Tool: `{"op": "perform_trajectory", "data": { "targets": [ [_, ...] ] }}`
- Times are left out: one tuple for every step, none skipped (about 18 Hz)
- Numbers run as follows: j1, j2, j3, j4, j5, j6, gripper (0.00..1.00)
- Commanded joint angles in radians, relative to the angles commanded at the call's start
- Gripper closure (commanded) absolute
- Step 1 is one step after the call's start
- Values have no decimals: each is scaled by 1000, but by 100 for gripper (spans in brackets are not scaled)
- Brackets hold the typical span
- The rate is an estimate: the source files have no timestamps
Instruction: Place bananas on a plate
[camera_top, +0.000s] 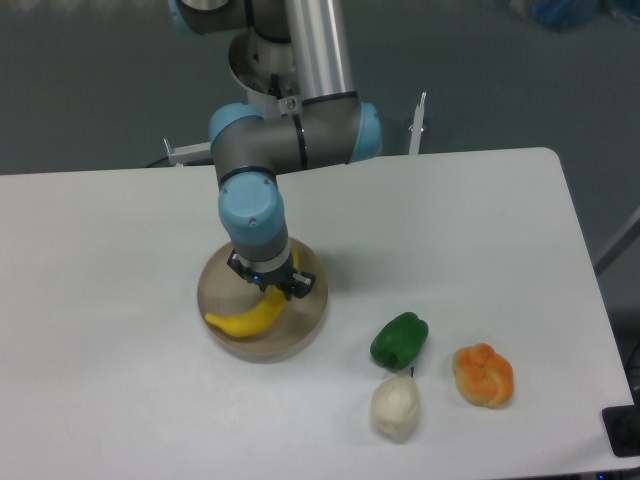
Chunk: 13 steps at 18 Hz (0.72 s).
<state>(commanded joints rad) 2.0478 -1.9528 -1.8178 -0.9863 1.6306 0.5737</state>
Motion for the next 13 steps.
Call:
{"op": "perform_trajectory", "data": {
  "targets": [
    [12, 12, -2, 0, 0, 0, 0],
    [18, 26, 2, -2, -2, 0, 0],
    [29, 37, 3, -2, 2, 2, 0],
    [47, 49, 9, -2, 2, 2, 0],
    [72, 57, 17, -2, 2, 3, 0],
    [89, 58, 28, -2, 5, 11, 0],
    [106, 58, 52, -3, 0, 27, 0],
    [123, 58, 73, -5, 5, 40, 0],
    [136, 57, 93, -5, 6, 49, 0],
    [149, 52, 121, -5, 5, 58, 0],
    [164, 43, 152, -6, 6, 64, 0],
    [181, 32, 184, -8, 2, 66, 0],
    [201, 23, 210, -12, 0, 77, 0]
  ]
}}
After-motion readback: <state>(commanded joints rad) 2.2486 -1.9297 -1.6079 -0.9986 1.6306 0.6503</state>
